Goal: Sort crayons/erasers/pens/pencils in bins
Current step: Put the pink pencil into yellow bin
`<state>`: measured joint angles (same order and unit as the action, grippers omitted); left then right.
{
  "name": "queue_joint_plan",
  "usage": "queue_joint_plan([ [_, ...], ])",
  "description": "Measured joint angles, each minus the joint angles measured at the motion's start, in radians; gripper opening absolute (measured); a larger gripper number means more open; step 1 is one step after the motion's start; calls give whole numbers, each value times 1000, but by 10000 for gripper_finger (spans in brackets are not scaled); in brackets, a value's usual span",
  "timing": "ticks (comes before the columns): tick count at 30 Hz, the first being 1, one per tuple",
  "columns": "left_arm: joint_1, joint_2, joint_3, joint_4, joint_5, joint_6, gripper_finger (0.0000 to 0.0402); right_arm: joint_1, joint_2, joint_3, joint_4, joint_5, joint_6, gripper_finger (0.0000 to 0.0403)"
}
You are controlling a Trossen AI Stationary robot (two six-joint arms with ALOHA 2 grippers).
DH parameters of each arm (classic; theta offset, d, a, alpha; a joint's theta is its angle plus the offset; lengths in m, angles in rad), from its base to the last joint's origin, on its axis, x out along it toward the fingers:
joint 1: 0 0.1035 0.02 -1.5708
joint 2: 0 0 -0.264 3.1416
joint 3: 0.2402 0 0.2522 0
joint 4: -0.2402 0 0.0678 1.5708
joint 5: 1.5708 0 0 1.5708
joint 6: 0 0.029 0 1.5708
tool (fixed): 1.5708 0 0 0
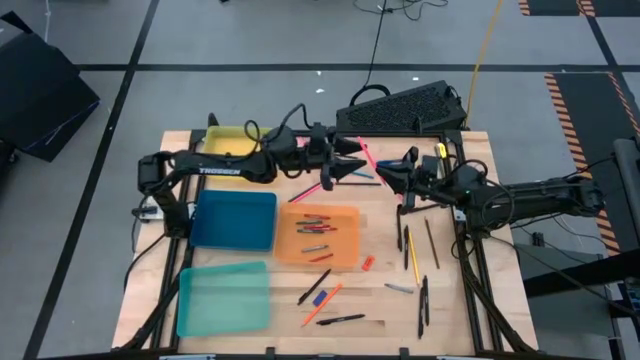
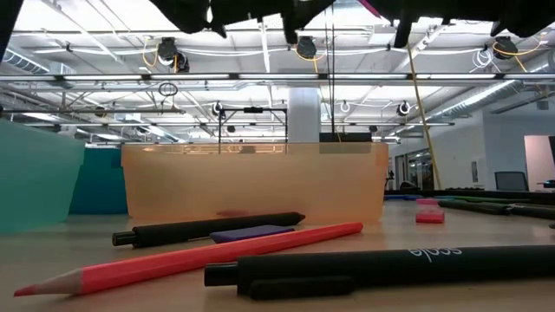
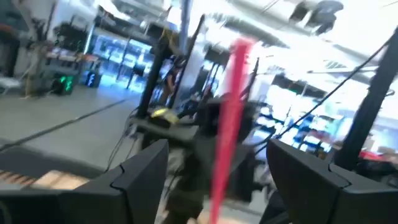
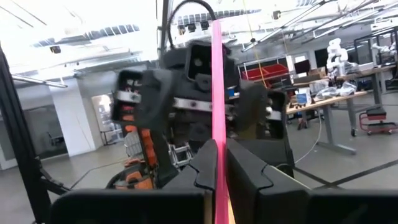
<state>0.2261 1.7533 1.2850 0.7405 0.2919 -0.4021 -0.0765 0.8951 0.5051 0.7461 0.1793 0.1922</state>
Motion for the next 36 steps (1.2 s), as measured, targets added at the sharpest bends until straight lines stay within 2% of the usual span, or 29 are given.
queue_joint_plan([
  [5,-28,48,73,-13,-26,46,273,0,3,-1,-2,0,0,13],
  [9,-47,62,107,-24,45,142,243,0,3,-1,-1,-5,-3,13],
  [14,-58,39,113,-145,25,238,136,0,3,-1,-2,3,-6,12],
  [18,-47,31,113,-230,21,240,31,-1,3,-1,-2,5,-17,12],
  [19,-42,31,113,-240,21,231,16,0,3,-1,-2,5,-22,13],
  [25,-31,29,113,-252,14,214,3,0,3,-1,-11,59,-28,49],
  [30,-22,-12,112,-380,-21,268,2,0,2,-2,-70,59,-16,93],
  [33,-24,-57,112,-492,-95,377,3,9,2,2,-242,61,21,118],
  [36,-24,-110,112,-617,-175,464,2,44,5,73,-577,60,33,137],
])
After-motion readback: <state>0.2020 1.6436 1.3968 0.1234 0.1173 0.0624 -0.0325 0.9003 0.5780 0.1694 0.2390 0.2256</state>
